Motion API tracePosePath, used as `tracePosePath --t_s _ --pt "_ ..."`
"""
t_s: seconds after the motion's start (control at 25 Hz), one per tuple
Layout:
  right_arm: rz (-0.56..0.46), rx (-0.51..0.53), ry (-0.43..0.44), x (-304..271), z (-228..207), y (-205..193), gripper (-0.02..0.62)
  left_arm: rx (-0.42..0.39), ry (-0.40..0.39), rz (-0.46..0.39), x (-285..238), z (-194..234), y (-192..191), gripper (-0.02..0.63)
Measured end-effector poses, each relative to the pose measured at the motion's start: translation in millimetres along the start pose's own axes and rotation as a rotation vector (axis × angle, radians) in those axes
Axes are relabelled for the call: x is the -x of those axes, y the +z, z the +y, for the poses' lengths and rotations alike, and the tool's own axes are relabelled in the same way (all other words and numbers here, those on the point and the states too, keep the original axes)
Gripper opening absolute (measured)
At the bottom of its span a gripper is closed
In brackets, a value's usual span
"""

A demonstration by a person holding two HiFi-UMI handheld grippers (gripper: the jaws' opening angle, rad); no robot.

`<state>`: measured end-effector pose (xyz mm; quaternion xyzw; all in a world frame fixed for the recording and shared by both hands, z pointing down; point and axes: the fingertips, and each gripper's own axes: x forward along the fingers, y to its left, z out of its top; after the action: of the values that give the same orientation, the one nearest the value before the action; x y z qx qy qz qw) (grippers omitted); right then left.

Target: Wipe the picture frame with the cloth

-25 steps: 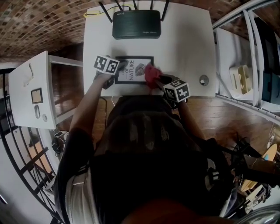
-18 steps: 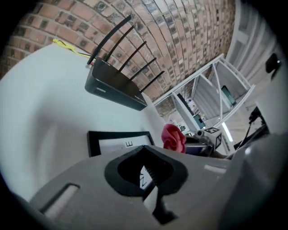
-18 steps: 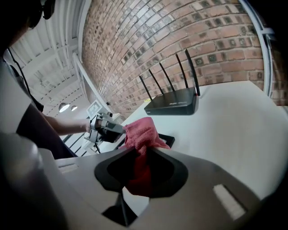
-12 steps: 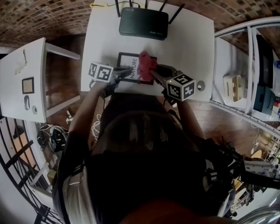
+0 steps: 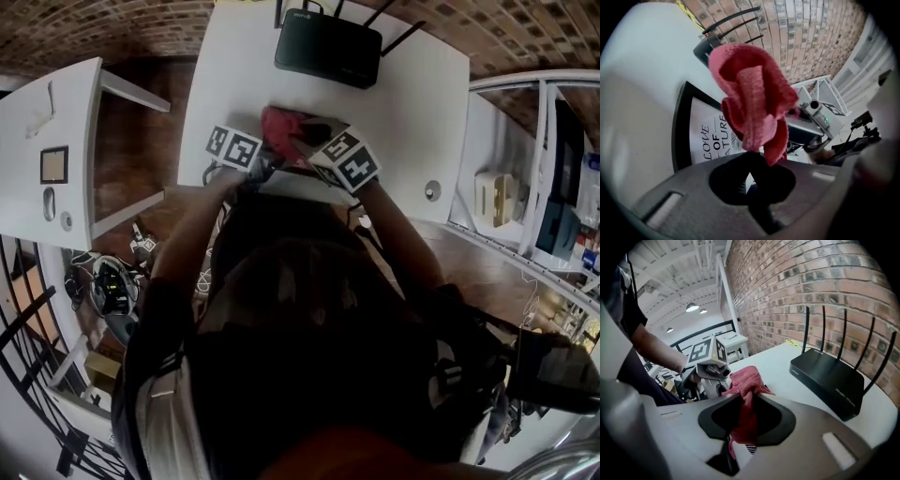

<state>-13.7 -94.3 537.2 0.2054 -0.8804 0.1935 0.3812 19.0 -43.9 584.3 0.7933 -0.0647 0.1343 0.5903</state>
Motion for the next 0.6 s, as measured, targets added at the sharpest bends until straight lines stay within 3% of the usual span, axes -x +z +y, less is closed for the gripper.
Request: tracePosePath --t_s 0.16,0.4,0.6 --pt "0.101 0.08 0.004 -29 4 -3 0.087 0.053 -0.017 0.018 2 1 -4 0.003" --pt "0.171 0.156 0.018 -58 15 -11 0.087 0.034 -0.025 0.054 0 0 -11 0.003" --pt "0.215 0.158 0.019 -67 16 -16 0.084 0.015 -0.039 0.1 1 -2 -16 0.003"
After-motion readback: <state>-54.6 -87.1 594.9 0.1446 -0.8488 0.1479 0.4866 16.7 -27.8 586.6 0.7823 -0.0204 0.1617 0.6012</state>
